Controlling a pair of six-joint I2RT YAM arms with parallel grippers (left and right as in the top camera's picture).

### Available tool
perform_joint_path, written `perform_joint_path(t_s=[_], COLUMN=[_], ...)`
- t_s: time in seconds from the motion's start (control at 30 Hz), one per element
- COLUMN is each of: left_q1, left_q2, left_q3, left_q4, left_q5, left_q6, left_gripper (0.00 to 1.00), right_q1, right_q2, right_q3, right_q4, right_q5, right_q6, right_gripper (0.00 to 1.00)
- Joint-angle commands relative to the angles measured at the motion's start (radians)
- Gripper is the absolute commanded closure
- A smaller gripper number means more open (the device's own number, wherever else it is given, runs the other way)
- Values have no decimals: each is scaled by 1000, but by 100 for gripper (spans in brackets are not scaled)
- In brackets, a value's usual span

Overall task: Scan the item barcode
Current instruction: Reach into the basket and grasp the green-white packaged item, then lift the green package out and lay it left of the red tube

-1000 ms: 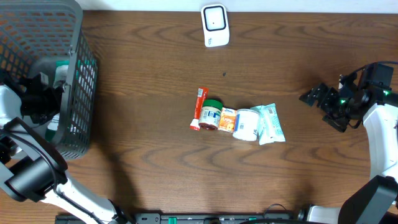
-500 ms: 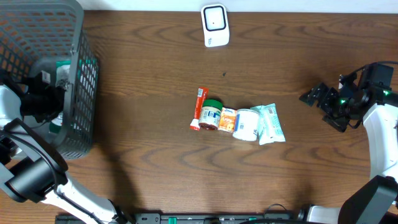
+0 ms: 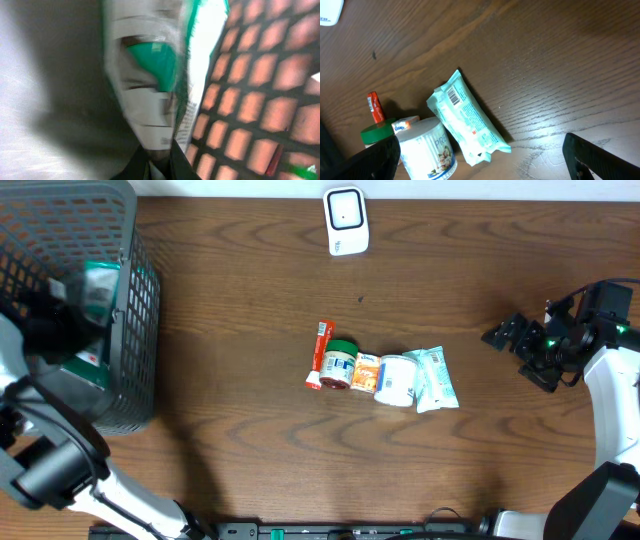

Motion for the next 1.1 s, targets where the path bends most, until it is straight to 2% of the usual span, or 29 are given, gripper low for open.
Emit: perform_joint_path(t_s=[0.0, 0.2, 0.33, 0.43, 0.57, 0.73, 0.83, 0.93, 1.07], left_q1=[22, 21, 21, 19, -22, -168, -270, -372, -525], left_q2=[-159, -375, -552, -652, -755, -811, -806, -796, -771], left_q3=[127, 167, 167, 167, 167, 158, 114, 31, -138], left_q4=[10, 55, 69, 56, 19, -163, -263, -296, -243], left_q5=[-39, -164, -222, -165, 11, 14, -54, -135, -183], left_q6=[-82, -141, -267, -343, -354, -357, -356, -357, -359], left_gripper=[93, 93, 93, 93, 93, 93, 93, 93, 93], right_q1=[10, 10, 10, 10, 10, 10, 10, 10, 10], right_q2=[-3, -3, -3, -3, -3, -3, -3, -3, -3], right_q3=[12, 12, 12, 12, 12, 12, 12, 12, 12], right_q4=[-2, -2, -2, -2, -2, -2, -2, -2, -2], right_q5=[-7, -7, -7, -7, -7, -7, -7, -7, -7], right_q6=[-5, -5, -5, -5, -5, -5, -5, -5, -5], right_gripper=[1, 1, 1, 1, 1, 1, 1, 1, 1])
